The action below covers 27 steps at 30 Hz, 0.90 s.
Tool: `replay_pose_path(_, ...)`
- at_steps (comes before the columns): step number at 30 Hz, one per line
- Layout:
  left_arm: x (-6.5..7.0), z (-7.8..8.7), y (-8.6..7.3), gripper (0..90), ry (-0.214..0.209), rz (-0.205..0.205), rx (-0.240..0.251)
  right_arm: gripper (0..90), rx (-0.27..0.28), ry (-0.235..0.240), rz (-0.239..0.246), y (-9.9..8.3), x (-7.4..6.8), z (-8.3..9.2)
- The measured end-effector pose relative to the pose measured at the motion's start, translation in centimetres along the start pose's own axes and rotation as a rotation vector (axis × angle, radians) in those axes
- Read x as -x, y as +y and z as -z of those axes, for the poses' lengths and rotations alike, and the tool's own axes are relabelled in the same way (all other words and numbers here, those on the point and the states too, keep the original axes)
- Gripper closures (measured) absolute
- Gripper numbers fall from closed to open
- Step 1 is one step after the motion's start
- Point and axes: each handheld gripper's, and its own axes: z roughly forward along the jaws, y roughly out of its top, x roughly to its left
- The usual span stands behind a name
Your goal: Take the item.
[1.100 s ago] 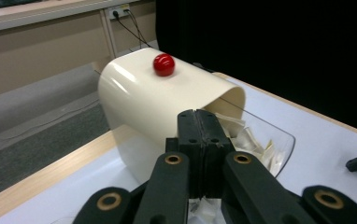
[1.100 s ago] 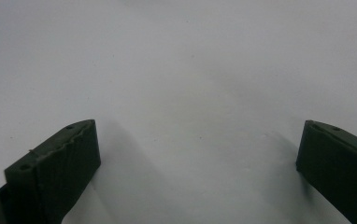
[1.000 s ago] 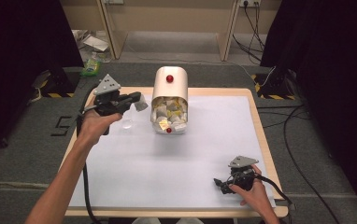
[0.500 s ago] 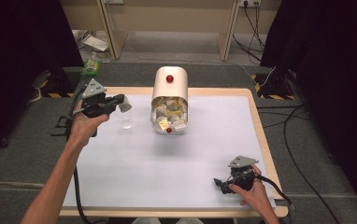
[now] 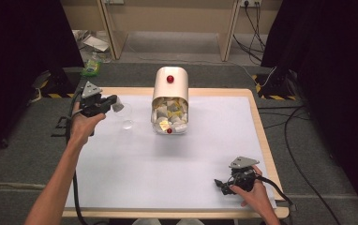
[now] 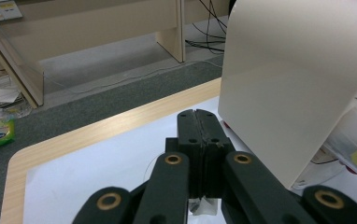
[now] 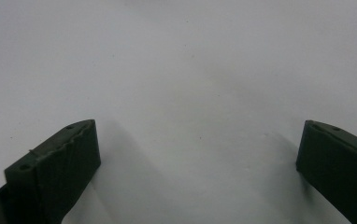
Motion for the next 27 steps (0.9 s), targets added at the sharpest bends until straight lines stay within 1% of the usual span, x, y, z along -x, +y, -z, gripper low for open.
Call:
replay_pose_path(6,0.1,-0.9,-0.2,88.8,0.011,-0.011,-0.009,0.2,0.0,0.0,0.001,0.0,0.0,0.0)
replay_pose_path(14,-0.2,-2.0,-0.5,88.8,0.023,-0.008,-0.018,0.2,0.0,0.0,0.0,0.0,0.0,0.0)
replay_pose_path(20,0.3,-2.7,-0.8,88.7,0.023,-0.031,-0.025,0.2,0.0,0.0,0.001,0.0,0.0,0.0)
replay_pose_path(27,0.5,-3.6,-1.3,88.5,0.031,-0.035,-0.039,0.2,0.0,0.0,0.001,0.0,0.0,0.0)
